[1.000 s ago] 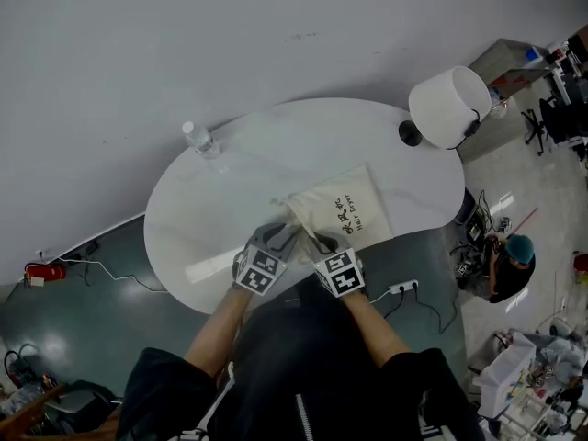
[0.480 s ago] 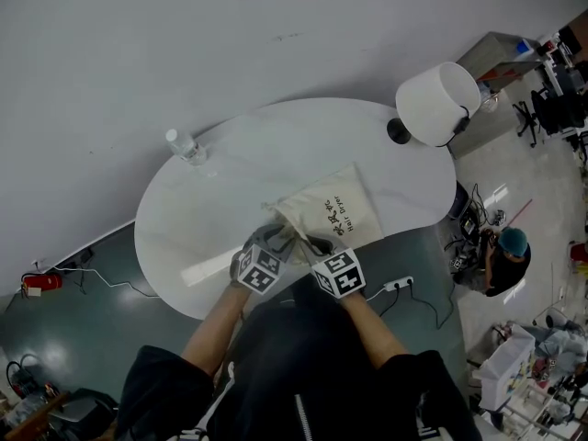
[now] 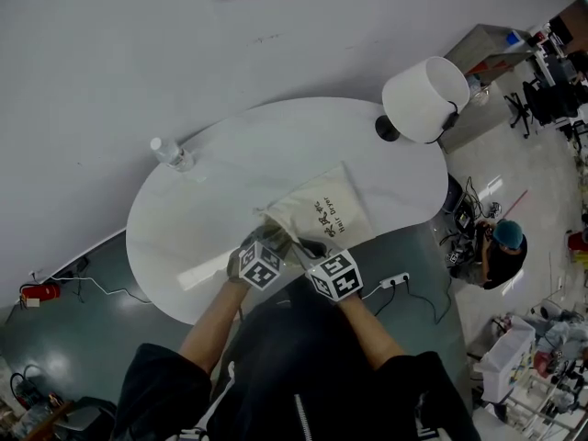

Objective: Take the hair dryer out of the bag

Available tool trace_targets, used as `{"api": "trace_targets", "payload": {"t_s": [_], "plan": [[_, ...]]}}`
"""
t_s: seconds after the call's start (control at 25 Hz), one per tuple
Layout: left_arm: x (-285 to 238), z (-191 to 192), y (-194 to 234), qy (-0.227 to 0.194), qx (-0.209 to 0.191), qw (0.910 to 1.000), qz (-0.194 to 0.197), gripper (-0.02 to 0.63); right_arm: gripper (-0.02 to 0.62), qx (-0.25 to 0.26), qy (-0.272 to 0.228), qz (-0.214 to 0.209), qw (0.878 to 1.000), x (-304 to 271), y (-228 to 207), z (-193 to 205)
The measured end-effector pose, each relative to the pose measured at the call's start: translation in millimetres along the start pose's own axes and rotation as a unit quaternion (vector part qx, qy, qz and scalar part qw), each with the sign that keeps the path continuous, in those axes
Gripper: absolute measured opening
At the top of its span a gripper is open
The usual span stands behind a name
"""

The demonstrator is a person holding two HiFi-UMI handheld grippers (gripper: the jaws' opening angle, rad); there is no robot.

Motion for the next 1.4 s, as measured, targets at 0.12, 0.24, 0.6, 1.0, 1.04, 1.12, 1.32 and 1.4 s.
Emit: {"api": "trace_targets", "payload": {"t_s": [0.12, 0.24, 0.6, 1.0, 1.04, 1.12, 1.32, 1.4], "plan": [[-8, 0, 0, 0.016, -0.013, 0.9998, -0.001, 0.141, 0.037, -0.001, 0.0, -0.003, 1.0, 3, -1, 0], [-16, 0, -2, 0.029, -0.023, 0.9993, 0.003, 0.141, 0.037, -0.002, 0.001, -0.007, 1.0, 4, -2, 0], [-30, 3, -2, 0.06, -0.048, 0.997, -0.005, 0.141, 0.037, -0.01, -0.002, -0.016, 1.0, 6, -3, 0], [-38, 8, 0, 0.082, -0.069, 0.9942, -0.014, 0.074, 0.037, -0.025, -0.005, -0.019, 0.999, 5, -8, 5], [-38, 7, -1, 0.081, -0.069, 0.9942, -0.012, 0.071, 0.037, -0.025, -0.005, -0.019, 0.999, 5, -8, 5], [-37, 6, -2, 0.08, -0.069, 0.9943, -0.008, 0.069, 0.037, -0.026, -0.005, -0.019, 0.999, 6, -7, 5], [-33, 6, -6, 0.075, -0.071, 0.9946, -0.001, 0.066, 0.037, -0.027, -0.006, -0.016, 0.999, 5, -7, 4], [-30, 5, -8, 0.071, -0.069, 0.9951, 0.001, 0.064, 0.037, -0.027, -0.006, -0.014, 1.0, 5, -8, 4]]}}
Point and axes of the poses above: the fingertips, and each gripper's own axes: x backward along the fingers, y to its left, z out of its underside, the point moved 4 cm from there along x, backward along the fingers, and after that the axes turned 12 degrees about y, right-handed, at the moved point
